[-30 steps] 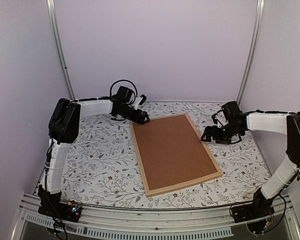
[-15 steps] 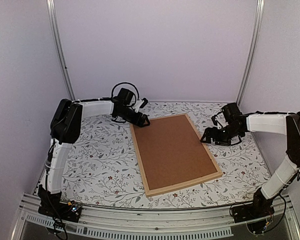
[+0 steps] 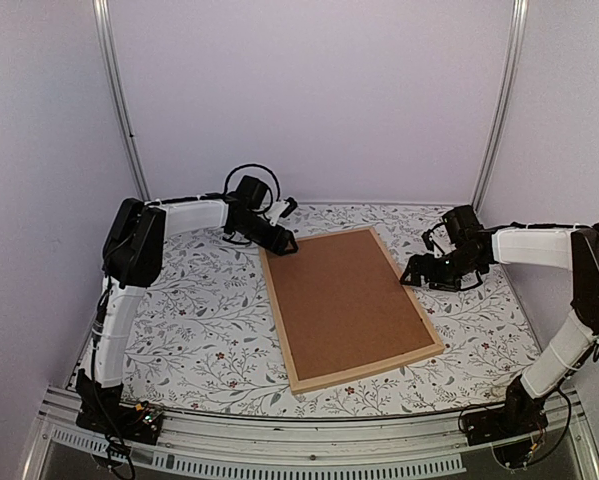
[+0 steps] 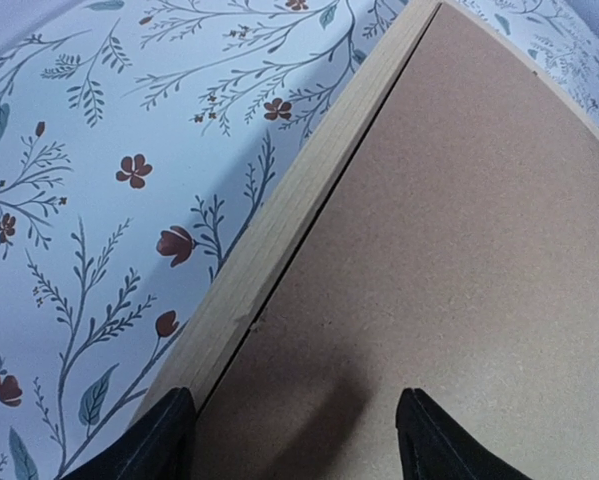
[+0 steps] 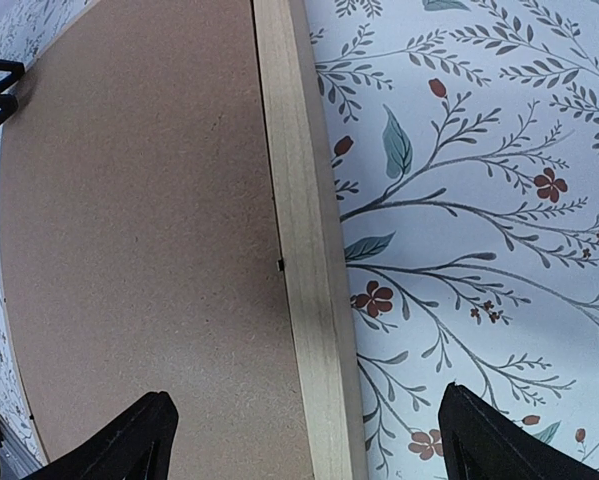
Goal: Put the photo into the frame
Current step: Rotate the photo frame at the center of the board.
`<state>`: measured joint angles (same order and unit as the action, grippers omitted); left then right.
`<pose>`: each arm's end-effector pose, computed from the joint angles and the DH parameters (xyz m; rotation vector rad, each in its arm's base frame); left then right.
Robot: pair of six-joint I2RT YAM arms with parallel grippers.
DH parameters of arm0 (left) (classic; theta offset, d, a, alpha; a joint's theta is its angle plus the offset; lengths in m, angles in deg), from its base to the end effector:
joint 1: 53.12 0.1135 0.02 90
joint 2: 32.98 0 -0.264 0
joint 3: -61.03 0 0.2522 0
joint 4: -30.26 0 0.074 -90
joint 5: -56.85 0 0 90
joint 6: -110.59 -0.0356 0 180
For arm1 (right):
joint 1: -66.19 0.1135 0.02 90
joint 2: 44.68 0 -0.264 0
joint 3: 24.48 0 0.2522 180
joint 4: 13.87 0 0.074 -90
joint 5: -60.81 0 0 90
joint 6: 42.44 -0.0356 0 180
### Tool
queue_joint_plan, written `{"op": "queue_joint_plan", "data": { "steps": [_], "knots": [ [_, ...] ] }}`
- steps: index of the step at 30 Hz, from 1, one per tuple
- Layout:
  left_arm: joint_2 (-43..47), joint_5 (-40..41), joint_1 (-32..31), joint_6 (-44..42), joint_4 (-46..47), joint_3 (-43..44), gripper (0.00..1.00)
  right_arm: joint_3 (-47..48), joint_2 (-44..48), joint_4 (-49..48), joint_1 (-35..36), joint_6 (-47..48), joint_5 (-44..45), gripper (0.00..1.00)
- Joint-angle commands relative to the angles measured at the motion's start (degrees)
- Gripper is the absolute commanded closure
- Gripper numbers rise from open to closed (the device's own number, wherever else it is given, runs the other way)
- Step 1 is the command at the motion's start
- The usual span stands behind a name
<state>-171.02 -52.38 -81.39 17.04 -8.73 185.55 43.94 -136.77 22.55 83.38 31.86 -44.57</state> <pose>0.4586 -0.2599 0.1457 0.8265 2.3733 -0.5974 0.2978 0.1020 0.1822 -0.1307 2.6625 0.5464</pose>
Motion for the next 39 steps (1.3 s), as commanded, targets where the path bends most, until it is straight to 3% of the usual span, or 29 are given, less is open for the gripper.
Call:
{"op": "queue_joint_plan", "data": {
  "steps": [1,15,29,33,39],
  "knots": [
    [-1.77,-2.84,-0.84,-0.99,-5.85,0.76,0.29,-0.42,-0.52,-0.86,0.13,-0.47,-0.58,0.05],
    [0.33,-5.88,-0.85,-1.46,-8.53,-3.24,0.36,-0.64,-1.17,-0.56,0.2,-0.38,-0.7,0.05],
    [13.22,-9.94,0.2,-3.77,-8.91,-15.79,0.38,-2.64,1.26,4.3,-0.25,-1.66,3.39,0.04],
    [16.18,-9.5,1.06,-2.65,-7.41,-16.0,0.33,-4.47,3.38,5.91,-1.26,-2.43,3.81,0.03],
    [16.05,-1.69,1.67,1.46,-3.28,-13.42,0.2,-9.13,8.48,8.36,-2.86,-3.89,2.4,0.01]
  ]
}}
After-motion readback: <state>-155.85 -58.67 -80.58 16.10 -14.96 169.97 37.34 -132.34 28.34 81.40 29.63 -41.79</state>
